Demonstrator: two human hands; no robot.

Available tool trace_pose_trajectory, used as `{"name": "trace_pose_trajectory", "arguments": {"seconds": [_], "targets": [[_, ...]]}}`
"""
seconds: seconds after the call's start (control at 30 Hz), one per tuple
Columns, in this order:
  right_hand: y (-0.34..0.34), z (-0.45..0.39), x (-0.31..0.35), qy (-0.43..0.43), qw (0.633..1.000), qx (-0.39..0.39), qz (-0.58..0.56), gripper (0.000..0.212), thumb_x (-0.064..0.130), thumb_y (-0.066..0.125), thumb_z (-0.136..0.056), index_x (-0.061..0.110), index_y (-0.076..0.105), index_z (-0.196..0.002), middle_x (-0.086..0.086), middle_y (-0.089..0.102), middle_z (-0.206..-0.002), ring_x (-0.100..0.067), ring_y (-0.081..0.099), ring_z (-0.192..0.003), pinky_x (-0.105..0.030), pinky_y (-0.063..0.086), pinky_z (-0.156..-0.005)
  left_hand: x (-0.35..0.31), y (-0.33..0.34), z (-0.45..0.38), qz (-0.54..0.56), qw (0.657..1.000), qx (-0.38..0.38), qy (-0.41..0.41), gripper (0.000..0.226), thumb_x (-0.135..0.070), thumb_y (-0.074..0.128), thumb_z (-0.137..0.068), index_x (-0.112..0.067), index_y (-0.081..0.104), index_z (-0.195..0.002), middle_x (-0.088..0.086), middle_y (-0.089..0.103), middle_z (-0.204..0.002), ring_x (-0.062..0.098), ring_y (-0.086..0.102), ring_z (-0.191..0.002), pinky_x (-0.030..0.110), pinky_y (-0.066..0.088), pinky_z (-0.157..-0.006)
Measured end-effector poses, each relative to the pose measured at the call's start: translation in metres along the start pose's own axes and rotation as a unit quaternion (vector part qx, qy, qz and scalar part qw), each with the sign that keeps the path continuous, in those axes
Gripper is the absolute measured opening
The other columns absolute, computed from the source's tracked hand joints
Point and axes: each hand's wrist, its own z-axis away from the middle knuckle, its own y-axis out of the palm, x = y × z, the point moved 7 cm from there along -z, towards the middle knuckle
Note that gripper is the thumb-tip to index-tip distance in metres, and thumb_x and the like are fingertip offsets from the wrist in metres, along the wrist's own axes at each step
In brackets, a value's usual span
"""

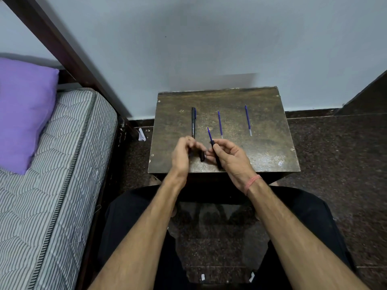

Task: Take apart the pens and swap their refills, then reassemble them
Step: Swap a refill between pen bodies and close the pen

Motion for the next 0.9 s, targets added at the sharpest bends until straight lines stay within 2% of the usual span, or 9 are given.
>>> {"name": "trace_pose_trajectory", "arguments": {"seconds": [0.07, 0.2, 0.37, 0.43, 0.5, 0.6, 0.7, 0.8, 0.9], "targets": [[0.001, -0.001, 0.001, 0.004, 1.000, -0.006, -0.019, 0.015, 0.002, 0.060, -0.111, 0.009, 0.072, -0.117, -0.012, 0.082, -0.095, -0.021, 0.080, -0.090, -0.040, 0.064, -0.099, 0.003, 0.008, 0.000, -0.072, 0.996, 0.040, 0.038, 0.015, -0.021, 0.062, -0.089, -0.018, 0.058, -0.074, 0.005, 0.074, -0.078, 0.014, 0.070, -0.078, 0.028, 0.053, -0.077], [0.002, -0.003, 0.002, 0.010, 0.999, -0.040, -0.020, 0.014, 0.005, 0.064, -0.110, 0.012, 0.072, -0.118, -0.006, 0.080, -0.092, -0.018, 0.078, -0.088, -0.028, 0.067, -0.084, 0.010, 0.004, -0.001, -0.115, 0.987, 0.067, 0.091, 0.056, -0.001, 0.087, -0.083, -0.024, 0.036, -0.085, 0.008, 0.080, -0.090, 0.020, 0.081, -0.095, 0.032, 0.061, -0.091], [0.009, -0.002, 0.003, 0.013, 0.997, -0.074, 0.000, 0.012, 0.009, 0.067, -0.109, 0.014, 0.072, -0.119, -0.003, 0.082, -0.095, -0.012, 0.079, -0.085, -0.023, 0.062, -0.076, 0.007, 0.001, 0.006, -0.167, 0.977, 0.040, 0.127, 0.060, -0.008, 0.098, -0.079, -0.020, 0.040, -0.088, 0.012, 0.082, -0.099, 0.029, 0.081, -0.107, 0.043, 0.061, -0.104], [0.010, 0.000, 0.006, 0.010, 0.996, -0.084, -0.009, 0.011, 0.010, 0.067, -0.110, 0.013, 0.071, -0.119, -0.004, 0.083, -0.097, -0.011, 0.080, -0.086, -0.021, 0.062, -0.072, 0.006, 0.002, 0.009, -0.175, 0.975, 0.027, 0.131, 0.060, -0.009, 0.098, -0.080, -0.020, 0.040, -0.088, 0.011, 0.082, -0.100, 0.025, 0.081, -0.104, 0.049, 0.061, -0.105], [0.011, 0.002, 0.009, 0.005, 0.996, -0.091, -0.014, 0.012, 0.010, 0.067, -0.110, 0.011, 0.070, -0.121, -0.008, 0.084, -0.101, -0.016, 0.082, -0.095, -0.023, 0.064, -0.076, 0.005, 0.003, 0.011, -0.172, 0.977, 0.023, 0.128, 0.059, -0.010, 0.096, -0.083, -0.020, 0.038, -0.087, 0.012, 0.083, -0.100, 0.027, 0.080, -0.098, 0.057, 0.061, -0.103], [0.014, 0.005, 0.012, -0.004, 0.996, -0.090, 0.001, 0.013, 0.009, 0.068, -0.109, 0.011, 0.071, -0.122, -0.010, 0.085, -0.104, -0.025, 0.083, -0.108, -0.032, 0.067, -0.092, 0.005, 0.003, 0.012, -0.177, 0.977, 0.026, 0.114, 0.056, -0.017, 0.094, -0.086, -0.021, 0.038, -0.087, 0.022, 0.081, -0.096, 0.048, 0.076, -0.095, 0.061, 0.060, -0.093], [0.016, 0.006, 0.015, -0.010, 0.996, -0.084, 0.036, 0.009, 0.012, 0.070, -0.108, 0.015, 0.073, -0.116, -0.008, 0.085, -0.103, -0.023, 0.083, -0.102, -0.036, 0.064, -0.093, 0.005, 0.003, 0.012, -0.179, 0.976, 0.041, 0.116, 0.058, -0.019, 0.092, -0.089, -0.024, 0.035, -0.084, 0.001, 0.083, -0.083, 0.017, 0.079, -0.078, 0.039, 0.060, -0.080], [0.013, 0.004, 0.020, -0.019, 0.993, -0.096, 0.063, 0.007, 0.017, 0.075, -0.106, 0.020, 0.078, -0.111, -0.005, 0.083, -0.100, -0.025, 0.079, -0.098, -0.041, 0.064, -0.090, 0.008, 0.005, 0.012, -0.165, 0.980, 0.049, 0.103, 0.060, -0.026, 0.094, -0.087, -0.024, 0.034, -0.085, 0.001, 0.085, -0.087, 0.017, 0.082, -0.086, 0.047, 0.063, -0.092], [0.009, 0.001, 0.028, -0.031, 0.990, -0.101, 0.093, 0.010, 0.023, 0.080, -0.102, 0.018, 0.083, -0.110, -0.004, 0.078, -0.097, -0.029, 0.077, -0.101, -0.054, 0.064, -0.100, 0.008, 0.005, 0.012, -0.159, 0.980, 0.059, 0.105, 0.062, -0.028, 0.097, -0.083, -0.025, 0.035, -0.084, -0.001, 0.084, -0.084, 0.009, 0.079, -0.082, 0.046, 0.062, -0.096]]}}
